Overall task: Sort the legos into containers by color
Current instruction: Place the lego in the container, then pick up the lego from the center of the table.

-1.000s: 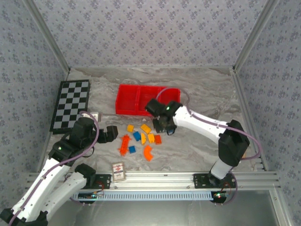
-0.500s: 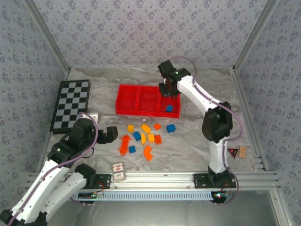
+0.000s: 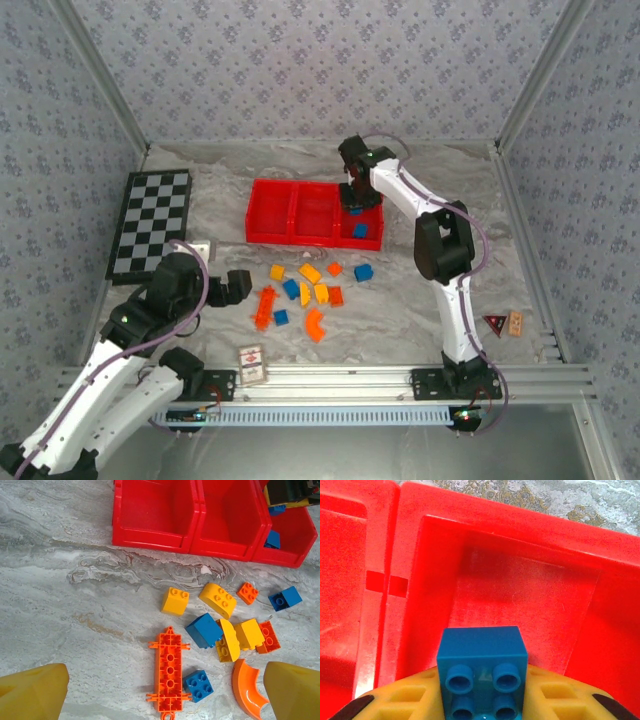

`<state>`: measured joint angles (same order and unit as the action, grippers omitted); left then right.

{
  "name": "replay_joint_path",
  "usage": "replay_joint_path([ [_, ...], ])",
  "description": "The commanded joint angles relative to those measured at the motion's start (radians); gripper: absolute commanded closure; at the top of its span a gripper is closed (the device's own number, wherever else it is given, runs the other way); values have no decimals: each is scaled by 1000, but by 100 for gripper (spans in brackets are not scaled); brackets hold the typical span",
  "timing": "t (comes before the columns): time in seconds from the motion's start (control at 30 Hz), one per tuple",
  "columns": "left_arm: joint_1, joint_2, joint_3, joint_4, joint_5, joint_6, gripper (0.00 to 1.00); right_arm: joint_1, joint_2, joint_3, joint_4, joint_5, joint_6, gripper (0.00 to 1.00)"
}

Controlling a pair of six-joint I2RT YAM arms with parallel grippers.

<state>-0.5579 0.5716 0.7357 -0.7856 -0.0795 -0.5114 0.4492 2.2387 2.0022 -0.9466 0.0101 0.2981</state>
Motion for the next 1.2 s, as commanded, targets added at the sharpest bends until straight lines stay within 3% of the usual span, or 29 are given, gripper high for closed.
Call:
replay_joint_path([
  [0.0, -5, -9, -1, 0, -17, -12, 0, -1, -8, 20, -24, -6, -7, 61],
  [0.47, -8, -9, -1, -1, -18, -13, 0, 28, -111, -24, -37, 50, -6, 54],
  [0.93, -9, 2, -4, 4, -17, -12, 0, 116, -558, -563, 82, 139, 127, 45],
  [1.17, -9, 13, -3, 4, -15, -10, 0, 180, -640, -739, 94, 121, 178, 35],
])
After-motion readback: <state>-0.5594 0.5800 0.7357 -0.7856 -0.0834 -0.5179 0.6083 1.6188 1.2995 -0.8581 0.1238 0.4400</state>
